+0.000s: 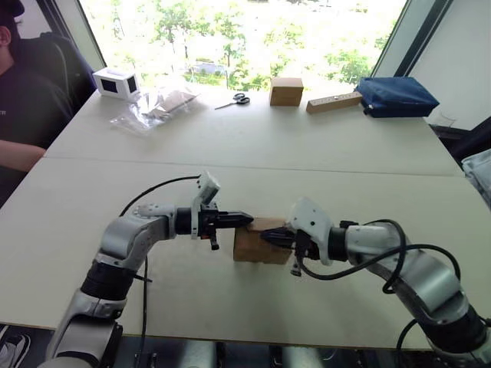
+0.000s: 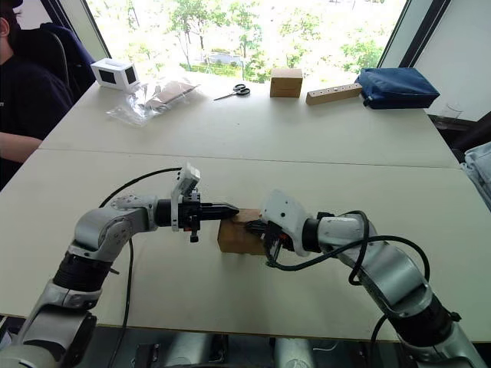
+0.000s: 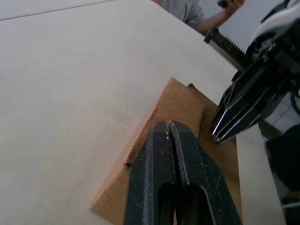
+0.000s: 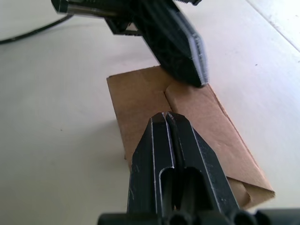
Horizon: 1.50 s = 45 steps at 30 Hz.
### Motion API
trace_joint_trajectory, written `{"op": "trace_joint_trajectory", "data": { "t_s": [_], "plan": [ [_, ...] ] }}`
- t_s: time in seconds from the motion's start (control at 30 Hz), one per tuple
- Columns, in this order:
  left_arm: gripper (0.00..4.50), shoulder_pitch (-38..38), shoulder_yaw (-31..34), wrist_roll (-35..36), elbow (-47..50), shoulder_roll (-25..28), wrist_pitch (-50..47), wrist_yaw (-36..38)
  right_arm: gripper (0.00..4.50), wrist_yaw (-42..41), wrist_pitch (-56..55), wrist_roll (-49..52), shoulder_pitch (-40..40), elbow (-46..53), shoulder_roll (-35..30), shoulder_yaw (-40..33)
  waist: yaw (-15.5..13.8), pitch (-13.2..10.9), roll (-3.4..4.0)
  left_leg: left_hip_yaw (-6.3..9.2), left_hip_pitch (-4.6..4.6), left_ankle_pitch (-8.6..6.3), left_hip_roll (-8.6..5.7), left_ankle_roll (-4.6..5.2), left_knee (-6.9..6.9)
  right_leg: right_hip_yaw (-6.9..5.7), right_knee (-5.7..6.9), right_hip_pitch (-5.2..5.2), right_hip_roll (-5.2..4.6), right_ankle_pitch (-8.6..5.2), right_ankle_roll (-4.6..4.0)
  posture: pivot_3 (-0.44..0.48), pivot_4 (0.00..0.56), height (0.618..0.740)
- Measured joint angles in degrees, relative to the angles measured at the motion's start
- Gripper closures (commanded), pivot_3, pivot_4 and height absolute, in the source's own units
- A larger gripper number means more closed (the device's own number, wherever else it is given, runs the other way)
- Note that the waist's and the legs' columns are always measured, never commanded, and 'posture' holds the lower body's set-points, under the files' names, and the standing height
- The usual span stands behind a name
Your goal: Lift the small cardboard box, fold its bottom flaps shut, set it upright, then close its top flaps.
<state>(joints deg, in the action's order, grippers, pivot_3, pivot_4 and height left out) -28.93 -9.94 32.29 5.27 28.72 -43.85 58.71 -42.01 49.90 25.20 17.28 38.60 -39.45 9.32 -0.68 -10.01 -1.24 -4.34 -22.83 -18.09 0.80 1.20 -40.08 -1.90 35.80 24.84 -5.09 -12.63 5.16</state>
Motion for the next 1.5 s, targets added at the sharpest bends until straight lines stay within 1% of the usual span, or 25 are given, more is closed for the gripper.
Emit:
{"op": "trace_joint_trajectory", "data": {
  "t_s": [0.27, 0.37, 0.4, 0.47, 0.53, 0.63, 0.73, 0.9, 1.07, 1.27, 1.5],
  "plan": [
    [4.46, 0.2, -1.1, -2.1, 0.4, -0.3, 2.6, -0.3, 4.5, 1.0, 1.0, 4.4, -1.1, 0.5, 0.3, -5.5, 0.0, 0.0, 0.0, 0.0, 0.0, 0.0, 0.01, 0.01, 0.0, 0.0, -0.02, 0.0, 0.0, -0.01, -0.01, 0.0, 0.15, 0.74],
    [4.46, -0.4, 2.2, 1.2, 0.4, -2.3, -1.3, -2.8, 4.5, 2.2, 0.5, 4.5, -0.9, -0.6, 1.4, -6.3, 0.0, 0.0, -0.01, 0.0, -0.02, 0.0, 0.01, 0.01, 0.0, 0.0, -0.03, 0.01, 0.0, 0.0, 0.0, 0.0, 0.15, 0.74],
    [4.46, -0.7, 4.2, 3.7, 1.0, -3.2, -3.8, -4.2, 4.5, 2.6, 0.1, 4.6, -0.9, -1.0, 2.0, -6.5, 0.1, 0.0, -0.02, 0.02, -0.04, 0.0, 0.01, 0.01, 0.0, 0.0, -0.03, 0.02, 0.01, 0.01, 0.02, 0.0, 0.15, 0.74],
    [4.46, -1.2, 7.1, 7.0, 4.1, -3.3, -7.0, -6.1, 4.5, 3.2, -0.5, 4.9, -0.9, -1.5, 2.5, -6.8, 0.1, 0.0, -0.02, 0.02, -0.05, -0.01, 0.02, 0.02, 0.01, 0.0, -0.02, 0.02, 0.01, 0.09, 0.16, 0.0, 0.15, 0.74],
    [4.46, -1.1, 7.7, 8.1, 7.3, -2.6, -8.3, -7.0, 4.5, 3.6, -1.3, 4.9, -0.9, -1.9, 3.0, -7.4, 0.1, 0.0, 0.0, 0.01, -0.04, -0.01, 0.01, 0.01, 0.01, 0.0, -0.02, 0.02, 0.01, 0.09, 0.16, 0.0, 0.15, 0.74],
    [4.46, -0.4, 7.8, 8.5, 9.6, -2.3, -9.3, -8.4, 4.5, 4.1, -2.0, 5.3, -0.9, -1.9, 4.2, -7.7, 0.1, 0.0, 0.0, 0.01, -0.02, 0.0, 0.01, 0.01, 0.01, 0.0, -0.02, 0.02, 0.02, 0.08, 0.14, 0.0, 0.15, 0.74],
    [4.46, 1.7, 6.6, 7.9, 11.4, -1.8, -9.1, -9.3, 4.5, 4.0, -2.8, 5.1, -0.9, -2.4, 4.3, -6.9, 0.1, 0.0, 0.0, 0.0, -0.02, -0.01, 0.01, 0.01, 0.01, 0.0, -0.02, 0.02, 0.02, 0.04, 0.08, 0.0, 0.15, 0.74],
    [4.46, 3.8, 4.0, 5.2, 11.4, -1.6, -7.0, -10.5, 4.5, 3.9, -3.6, 4.0, -1.1, -3.0, 4.2, -4.5, 0.0, 0.0, 0.0, 0.0, -0.02, -0.01, 0.0, 0.01, 0.01, 0.01, -0.03, 0.02, 0.02, 0.0, 0.02, 0.0, 0.15, 0.74],
    [4.46, 4.3, 2.8, 3.2, 11.5, -1.8, -5.2, -11.5, 4.5, 3.9, -4.7, 2.0, -1.8, -3.2, 3.9, -2.6, 0.0, 0.0, 0.0, 0.0, -0.02, -0.01, 0.0, 0.01, 0.01, 0.0, -0.03, 0.02, 0.02, 0.0, 0.01, 0.0, 0.15, 0.74],
    [4.46, 6.6, 1.0, 1.9, 11.9, -1.1, -3.2, -11.1, 4.5, 3.7, -6.5, -0.9, -3.4, -4.3, 2.8, 0.0, 0.1, 0.0, 0.0, 0.0, -0.02, -0.01, 0.01, 0.01, 0.01, 0.01, -0.03, 0.02, 0.02, 0.0, 0.0, 0.0, 0.15, 0.74],
    [4.46, 6.6, -0.2, 0.7, 11.9, -0.2, -1.5, -10.3, 4.5, 3.4, -7.1, -1.9, -3.8, -5.4, 2.8, 0.6, 0.0, 0.0, 0.0, -0.01, -0.01, -0.01, 0.01, 0.01, 0.01, 0.01, -0.04, 0.01, 0.02, -0.01, -0.01, 0.0, 0.15, 0.74]
  ]
}}
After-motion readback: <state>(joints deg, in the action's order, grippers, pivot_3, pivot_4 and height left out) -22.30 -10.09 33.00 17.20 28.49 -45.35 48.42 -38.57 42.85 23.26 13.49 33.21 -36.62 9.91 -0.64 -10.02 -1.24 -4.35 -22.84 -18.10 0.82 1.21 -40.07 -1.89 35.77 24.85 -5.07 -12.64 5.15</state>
